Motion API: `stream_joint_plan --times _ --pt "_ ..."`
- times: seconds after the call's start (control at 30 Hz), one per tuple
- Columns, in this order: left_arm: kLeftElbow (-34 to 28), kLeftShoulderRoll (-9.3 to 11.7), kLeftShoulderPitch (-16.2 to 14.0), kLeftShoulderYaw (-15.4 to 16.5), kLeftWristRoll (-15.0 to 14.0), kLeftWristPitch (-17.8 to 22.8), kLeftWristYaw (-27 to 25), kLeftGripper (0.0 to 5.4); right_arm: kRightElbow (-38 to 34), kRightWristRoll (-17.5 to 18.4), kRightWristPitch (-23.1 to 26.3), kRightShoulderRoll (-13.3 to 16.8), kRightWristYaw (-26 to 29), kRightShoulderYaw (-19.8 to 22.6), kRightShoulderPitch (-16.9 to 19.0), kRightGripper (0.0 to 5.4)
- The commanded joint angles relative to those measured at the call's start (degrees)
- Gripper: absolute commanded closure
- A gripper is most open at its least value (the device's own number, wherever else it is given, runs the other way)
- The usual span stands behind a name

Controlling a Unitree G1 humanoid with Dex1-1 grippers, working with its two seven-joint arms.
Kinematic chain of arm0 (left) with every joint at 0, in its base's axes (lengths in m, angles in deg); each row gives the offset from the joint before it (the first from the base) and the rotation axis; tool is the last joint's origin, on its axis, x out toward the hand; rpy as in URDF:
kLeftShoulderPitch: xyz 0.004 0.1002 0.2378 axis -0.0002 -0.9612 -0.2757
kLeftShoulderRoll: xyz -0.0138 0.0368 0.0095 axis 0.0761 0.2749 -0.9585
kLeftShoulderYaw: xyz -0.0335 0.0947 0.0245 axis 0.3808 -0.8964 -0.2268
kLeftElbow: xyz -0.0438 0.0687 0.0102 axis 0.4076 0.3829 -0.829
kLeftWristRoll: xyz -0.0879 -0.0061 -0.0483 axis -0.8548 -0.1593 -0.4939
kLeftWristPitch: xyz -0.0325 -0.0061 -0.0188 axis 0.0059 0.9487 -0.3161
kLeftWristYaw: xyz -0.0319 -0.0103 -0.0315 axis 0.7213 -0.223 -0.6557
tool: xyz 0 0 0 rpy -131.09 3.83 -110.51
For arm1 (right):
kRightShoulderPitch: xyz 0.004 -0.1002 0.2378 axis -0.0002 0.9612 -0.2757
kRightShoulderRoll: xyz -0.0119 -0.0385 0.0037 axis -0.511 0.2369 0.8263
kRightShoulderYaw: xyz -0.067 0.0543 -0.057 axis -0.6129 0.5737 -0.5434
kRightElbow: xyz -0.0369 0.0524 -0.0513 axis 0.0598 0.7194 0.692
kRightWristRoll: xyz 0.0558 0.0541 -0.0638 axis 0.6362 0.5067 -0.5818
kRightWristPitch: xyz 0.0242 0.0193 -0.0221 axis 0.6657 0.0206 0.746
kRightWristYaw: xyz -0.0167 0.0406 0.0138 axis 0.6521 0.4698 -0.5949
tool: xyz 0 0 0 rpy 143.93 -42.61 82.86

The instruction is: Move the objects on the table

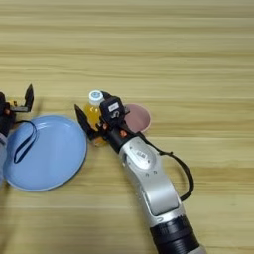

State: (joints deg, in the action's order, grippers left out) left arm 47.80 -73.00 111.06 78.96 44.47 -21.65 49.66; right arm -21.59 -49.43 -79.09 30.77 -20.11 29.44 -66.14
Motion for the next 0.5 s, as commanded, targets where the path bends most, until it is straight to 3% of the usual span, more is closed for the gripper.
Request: stream_joint_plan --times 0.03,0.5 --pt "-0.44 0.16 -0.36 -0.27 0.64 0.15 0.15 0.00 0.46 -0.35 0.09 -0.36 0.23 0.14 -0.74 2.00" --pt "-0.41 0.17 -0.33 -0.31 0.76 0.16 0.35 0.00 -1.36 0.48 -0.88 -0.91 0.02 1.03 -0.66 2.31"
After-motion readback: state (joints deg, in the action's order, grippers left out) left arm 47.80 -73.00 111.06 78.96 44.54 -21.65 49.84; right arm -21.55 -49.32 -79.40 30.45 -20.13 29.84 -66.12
